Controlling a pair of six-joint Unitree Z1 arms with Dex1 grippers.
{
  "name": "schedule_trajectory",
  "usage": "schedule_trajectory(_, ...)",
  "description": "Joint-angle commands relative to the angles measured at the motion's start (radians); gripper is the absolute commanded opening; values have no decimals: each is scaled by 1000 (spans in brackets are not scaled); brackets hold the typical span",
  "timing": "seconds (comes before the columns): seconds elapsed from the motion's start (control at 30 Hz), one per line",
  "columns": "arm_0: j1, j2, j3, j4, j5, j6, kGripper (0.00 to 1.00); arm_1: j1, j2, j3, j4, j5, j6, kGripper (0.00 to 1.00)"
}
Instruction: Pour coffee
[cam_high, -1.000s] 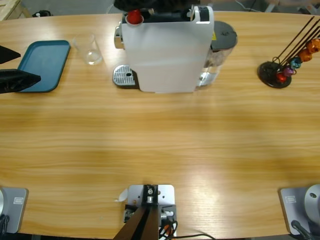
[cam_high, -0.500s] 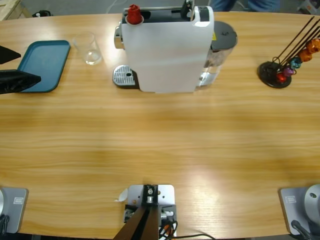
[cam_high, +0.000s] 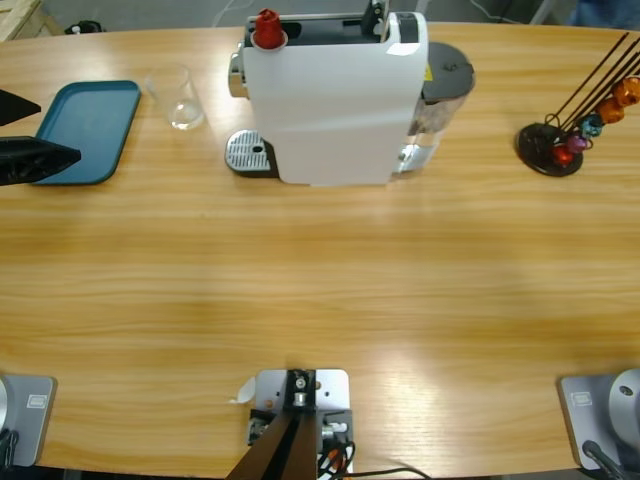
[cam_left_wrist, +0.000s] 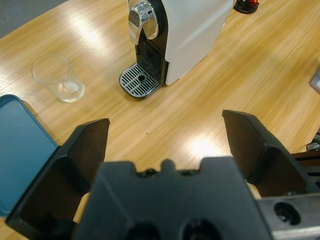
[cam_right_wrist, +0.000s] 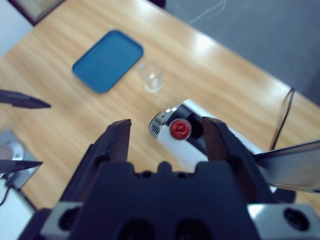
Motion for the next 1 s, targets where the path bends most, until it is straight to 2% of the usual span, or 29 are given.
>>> schedule_trajectory(0.03,-8,29,16,3,2,-9,977,11,193,-154,192,64,27,513)
schedule_trajectory(0.87,-7,36,32,-4,7,-9,977,-41,302,-186,215,4,32,501)
schedule_trajectory(0.93,-7,38,33,-4,8,-8,977,-44,307,-195,215,-4,32,283)
schedule_trajectory(1.0,-8,41,32,-4,8,-8,978,-47,307,-197,220,-12,32,260)
